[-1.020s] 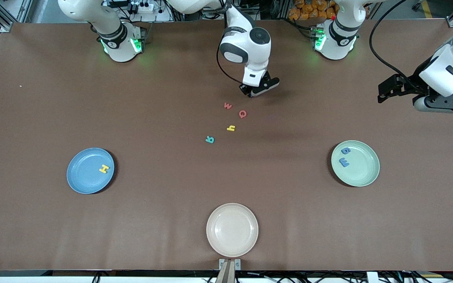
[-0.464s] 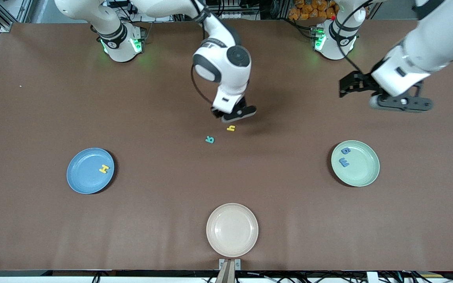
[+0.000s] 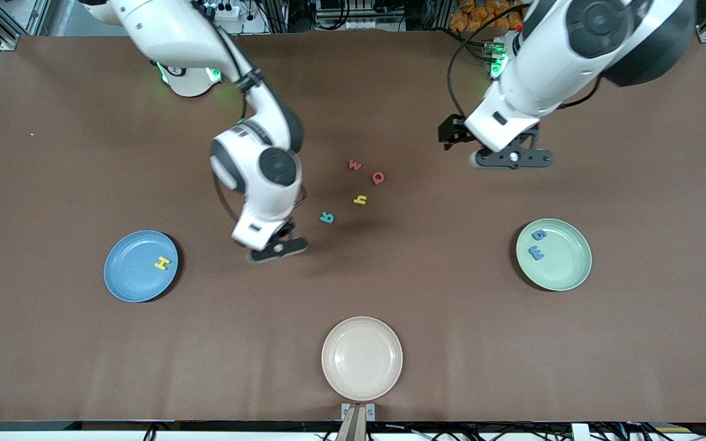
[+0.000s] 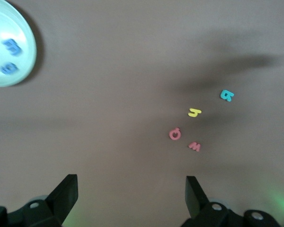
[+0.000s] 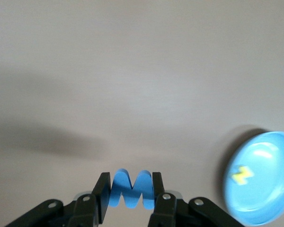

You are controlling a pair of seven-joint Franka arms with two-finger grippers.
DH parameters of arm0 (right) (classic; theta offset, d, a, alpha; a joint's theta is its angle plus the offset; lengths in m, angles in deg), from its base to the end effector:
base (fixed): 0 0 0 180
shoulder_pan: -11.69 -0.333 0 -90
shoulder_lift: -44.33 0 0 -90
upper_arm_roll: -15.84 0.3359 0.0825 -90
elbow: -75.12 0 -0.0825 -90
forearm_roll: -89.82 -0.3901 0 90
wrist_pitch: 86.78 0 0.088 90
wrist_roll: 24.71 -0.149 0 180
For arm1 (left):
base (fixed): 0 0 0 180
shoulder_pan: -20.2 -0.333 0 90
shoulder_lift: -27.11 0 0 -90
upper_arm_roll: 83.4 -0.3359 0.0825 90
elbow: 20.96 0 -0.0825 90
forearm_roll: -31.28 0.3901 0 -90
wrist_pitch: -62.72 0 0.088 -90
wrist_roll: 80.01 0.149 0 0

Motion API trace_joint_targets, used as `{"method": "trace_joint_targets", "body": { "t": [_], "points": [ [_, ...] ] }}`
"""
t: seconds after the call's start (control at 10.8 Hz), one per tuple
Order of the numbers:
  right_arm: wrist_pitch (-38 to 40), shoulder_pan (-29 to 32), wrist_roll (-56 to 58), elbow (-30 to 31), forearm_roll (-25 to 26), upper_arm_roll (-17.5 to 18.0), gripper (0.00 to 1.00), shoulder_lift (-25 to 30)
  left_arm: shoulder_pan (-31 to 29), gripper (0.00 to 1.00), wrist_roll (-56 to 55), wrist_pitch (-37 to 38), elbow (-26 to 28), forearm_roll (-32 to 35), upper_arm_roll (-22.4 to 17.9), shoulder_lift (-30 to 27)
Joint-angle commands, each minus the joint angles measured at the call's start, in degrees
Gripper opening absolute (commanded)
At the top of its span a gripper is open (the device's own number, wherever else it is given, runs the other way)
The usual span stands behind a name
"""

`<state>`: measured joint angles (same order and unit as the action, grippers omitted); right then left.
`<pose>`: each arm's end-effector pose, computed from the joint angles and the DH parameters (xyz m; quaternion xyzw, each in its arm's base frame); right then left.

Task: Sort uppercase to blue plate, lowercase to green plate
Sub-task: 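Carry the M to the blue plate while the left gripper reaches letters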

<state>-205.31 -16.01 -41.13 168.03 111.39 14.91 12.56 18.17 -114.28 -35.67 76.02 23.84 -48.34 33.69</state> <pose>0.6302 0.2826 0.2689 0.9672 0.1870 0.0110 0.1716 0.4924 -0.3253 0.5038 0.9944 0.0228 -0.0826 0.0611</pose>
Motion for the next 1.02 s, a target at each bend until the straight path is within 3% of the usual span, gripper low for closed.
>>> {"method": "trace_joint_targets", "body": {
  "t": [0.0,0.19,0.37,0.65,0.74,0.83,0.93],
  "points": [
    [0.1,9.6,12.7,0.4,1.5,1.0,0.00,1.2,4.0,1.00,-8.0,-5.5,3.0,0.1,0.2,2.8],
    [-0.4,14.4,23.6,0.2,1.6,-1.8,0.00,1.4,8.9,1.00,-15.6,-14.9,8.7,2.3,0.2,4.0],
    [-2.9,17.0,30.5,0.3,1.5,-5.5,0.00,0.9,13.3,1.00,-24.8,-17.4,9.3,6.3,0.3,8.6],
    [-4.8,20.9,31.9,2.6,0.7,-5.5,0.00,0.4,18.4,1.00,-35.0,-21.8,9.4,8.7,0.2,14.1],
    [-4.7,21.0,31.6,3.1,0.2,-5.5,0.17,0.0,19.9,1.00,-36.5,-22.3,9.5,11.8,0.2,15.7],
    [-4.7,21.4,31.6,3.3,-2.3,-5.5,0.80,0.0,21.7,1.00,-38.3,-23.8,9.5,13.9,0.2,17.3],
    [-4.6,21.2,31.6,3.4,-4.2,-5.6,1.00,-0.2,22.8,1.00,-38.9,-25.2,9.5,15.8,0.2,19.0]
  ]
}}
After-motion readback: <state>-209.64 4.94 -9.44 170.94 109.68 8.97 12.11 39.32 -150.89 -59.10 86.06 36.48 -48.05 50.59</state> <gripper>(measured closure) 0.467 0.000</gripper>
